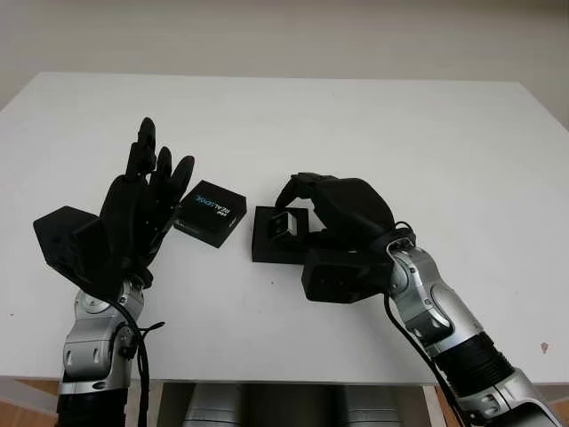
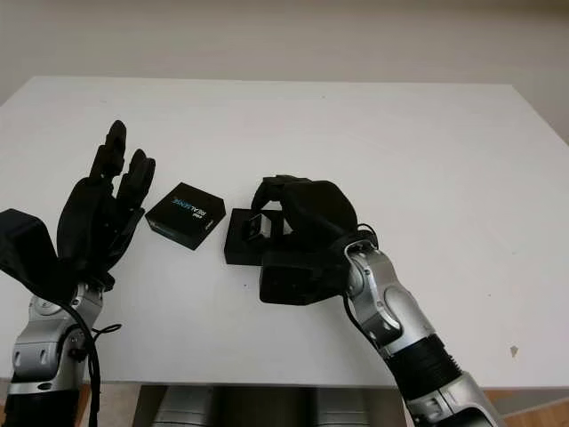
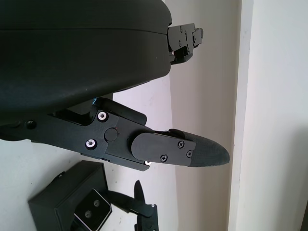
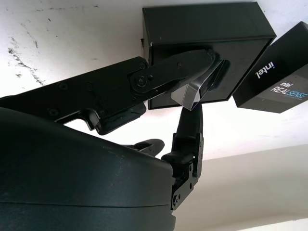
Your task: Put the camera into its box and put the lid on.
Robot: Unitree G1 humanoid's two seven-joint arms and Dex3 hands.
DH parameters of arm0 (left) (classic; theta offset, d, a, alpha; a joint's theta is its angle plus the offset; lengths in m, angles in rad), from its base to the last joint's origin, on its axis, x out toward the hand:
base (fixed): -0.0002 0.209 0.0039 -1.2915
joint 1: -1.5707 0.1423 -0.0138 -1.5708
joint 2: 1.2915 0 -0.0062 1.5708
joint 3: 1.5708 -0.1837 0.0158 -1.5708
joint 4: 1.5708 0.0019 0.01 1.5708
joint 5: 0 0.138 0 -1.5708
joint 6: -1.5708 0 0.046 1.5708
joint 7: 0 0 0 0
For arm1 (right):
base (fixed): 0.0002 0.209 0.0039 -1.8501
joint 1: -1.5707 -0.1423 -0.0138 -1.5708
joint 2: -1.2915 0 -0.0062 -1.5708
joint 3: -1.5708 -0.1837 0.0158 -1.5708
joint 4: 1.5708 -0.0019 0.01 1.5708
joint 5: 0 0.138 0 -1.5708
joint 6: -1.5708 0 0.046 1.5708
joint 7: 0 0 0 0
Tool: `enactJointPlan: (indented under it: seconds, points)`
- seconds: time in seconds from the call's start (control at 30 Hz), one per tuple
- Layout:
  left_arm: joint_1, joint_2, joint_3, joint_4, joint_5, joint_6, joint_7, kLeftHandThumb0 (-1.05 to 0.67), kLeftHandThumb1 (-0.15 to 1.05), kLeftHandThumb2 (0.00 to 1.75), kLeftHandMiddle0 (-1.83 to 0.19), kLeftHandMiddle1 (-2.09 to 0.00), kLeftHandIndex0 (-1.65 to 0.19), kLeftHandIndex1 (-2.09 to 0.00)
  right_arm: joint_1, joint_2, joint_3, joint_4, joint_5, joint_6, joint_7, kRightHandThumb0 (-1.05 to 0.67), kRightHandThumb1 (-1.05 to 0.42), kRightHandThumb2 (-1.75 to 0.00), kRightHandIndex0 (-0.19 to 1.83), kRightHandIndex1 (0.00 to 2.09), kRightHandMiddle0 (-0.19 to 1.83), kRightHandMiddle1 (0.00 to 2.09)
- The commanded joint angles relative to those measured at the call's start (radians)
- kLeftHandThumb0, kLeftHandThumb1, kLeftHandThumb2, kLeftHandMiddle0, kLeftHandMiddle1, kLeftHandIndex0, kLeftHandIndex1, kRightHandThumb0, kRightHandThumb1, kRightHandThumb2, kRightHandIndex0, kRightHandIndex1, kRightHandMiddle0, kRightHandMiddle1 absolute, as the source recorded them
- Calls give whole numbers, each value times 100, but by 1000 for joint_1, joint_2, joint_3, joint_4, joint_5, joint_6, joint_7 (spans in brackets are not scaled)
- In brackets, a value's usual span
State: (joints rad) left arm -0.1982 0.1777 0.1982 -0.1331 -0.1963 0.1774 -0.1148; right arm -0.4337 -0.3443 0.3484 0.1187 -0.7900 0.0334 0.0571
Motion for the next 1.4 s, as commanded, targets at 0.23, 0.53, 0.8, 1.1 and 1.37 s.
enactJointPlan:
  seconds: [0.23,0.53,0.8,1.1,1.37]
  points:
    - [-11,0,1,-7,-1,-8,5,-66,105,22,10,-5,14,-5,-19,-3,7,7,-11,-6,-27,-44,-97,-5,51,11,43,143]
    - [-21,2,4,-8,-10,-1,0,-64,105,22,13,-5,16,-4,-15,2,-2,15,21,-41,-51,-40,-96,-5,54,12,45,142]
    - [-15,9,5,-10,-9,-2,-3,-66,105,22,13,-5,16,-5,-17,27,-14,74,85,-106,-113,-38,-94,-5,57,13,45,146]
    - [-10,9,10,9,-4,-23,-3,-68,105,22,12,-6,15,-5,-47,38,-57,102,166,-112,-108,-37,-94,-5,53,11,43,153]
    - [-6,11,8,-2,-3,-17,-4,-65,105,23,11,-6,14,-6,-62,31,-72,115,178,-136,-116,-37,-93,-5,53,11,42,156]
